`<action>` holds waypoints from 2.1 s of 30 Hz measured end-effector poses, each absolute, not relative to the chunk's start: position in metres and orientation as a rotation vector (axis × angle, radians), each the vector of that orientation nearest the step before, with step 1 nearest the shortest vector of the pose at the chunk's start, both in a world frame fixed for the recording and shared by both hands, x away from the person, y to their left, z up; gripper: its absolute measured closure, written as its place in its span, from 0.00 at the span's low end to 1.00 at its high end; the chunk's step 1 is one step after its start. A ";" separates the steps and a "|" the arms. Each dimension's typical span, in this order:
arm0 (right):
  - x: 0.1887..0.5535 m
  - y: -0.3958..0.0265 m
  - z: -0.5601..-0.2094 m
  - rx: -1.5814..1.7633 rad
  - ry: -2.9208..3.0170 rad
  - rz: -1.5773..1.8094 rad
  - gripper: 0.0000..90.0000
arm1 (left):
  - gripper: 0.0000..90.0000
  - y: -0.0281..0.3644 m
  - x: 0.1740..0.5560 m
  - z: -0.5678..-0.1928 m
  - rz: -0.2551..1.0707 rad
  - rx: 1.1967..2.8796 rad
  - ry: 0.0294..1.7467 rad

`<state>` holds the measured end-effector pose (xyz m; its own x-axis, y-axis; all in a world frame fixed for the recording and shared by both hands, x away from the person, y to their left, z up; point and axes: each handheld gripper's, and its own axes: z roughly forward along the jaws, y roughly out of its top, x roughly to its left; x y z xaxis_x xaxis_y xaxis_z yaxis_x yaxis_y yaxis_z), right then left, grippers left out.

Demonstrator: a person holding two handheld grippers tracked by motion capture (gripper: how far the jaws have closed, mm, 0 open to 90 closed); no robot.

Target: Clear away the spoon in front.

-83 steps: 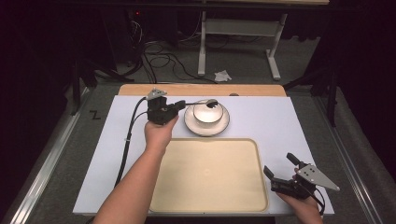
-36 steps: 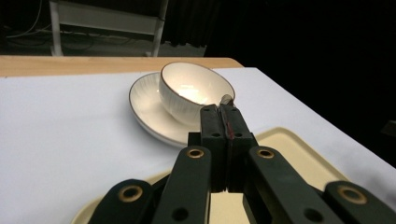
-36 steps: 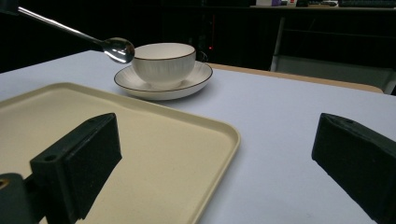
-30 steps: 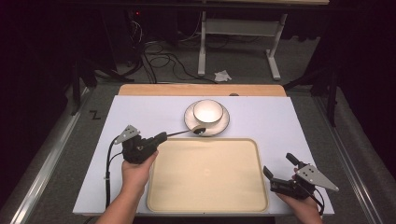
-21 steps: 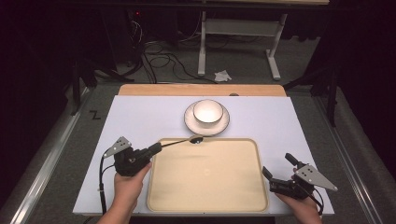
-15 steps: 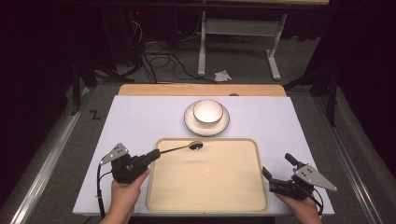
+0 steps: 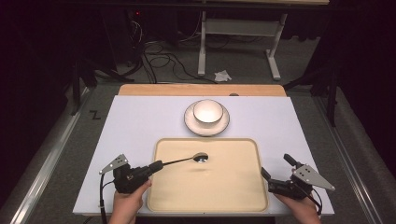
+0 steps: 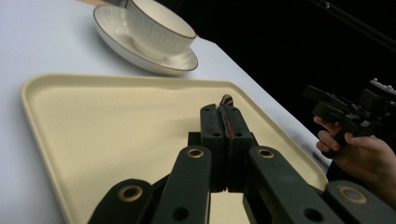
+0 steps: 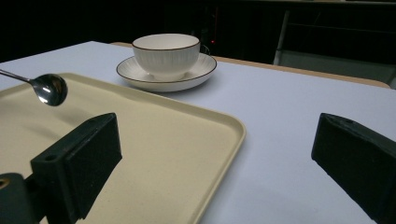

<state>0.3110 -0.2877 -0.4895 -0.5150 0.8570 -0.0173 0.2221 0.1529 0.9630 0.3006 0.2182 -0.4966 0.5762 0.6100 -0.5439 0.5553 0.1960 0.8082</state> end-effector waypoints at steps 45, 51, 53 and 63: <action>0.312 -0.288 -0.489 1.032 1.854 1.390 0.03 | 0.81 0.217 0.306 -0.521 0.034 1.546 1.228; 0.312 -0.288 -0.490 1.028 1.857 1.391 0.03 | 0.67 0.218 0.305 -0.517 0.075 1.544 1.231; 0.312 -0.288 -0.490 1.033 1.857 1.393 0.03 | 0.64 0.219 0.305 -0.516 0.089 1.549 1.227; 0.312 -0.287 -0.490 1.028 1.861 1.395 0.03 | 0.69 0.212 0.304 -0.512 0.196 1.674 1.216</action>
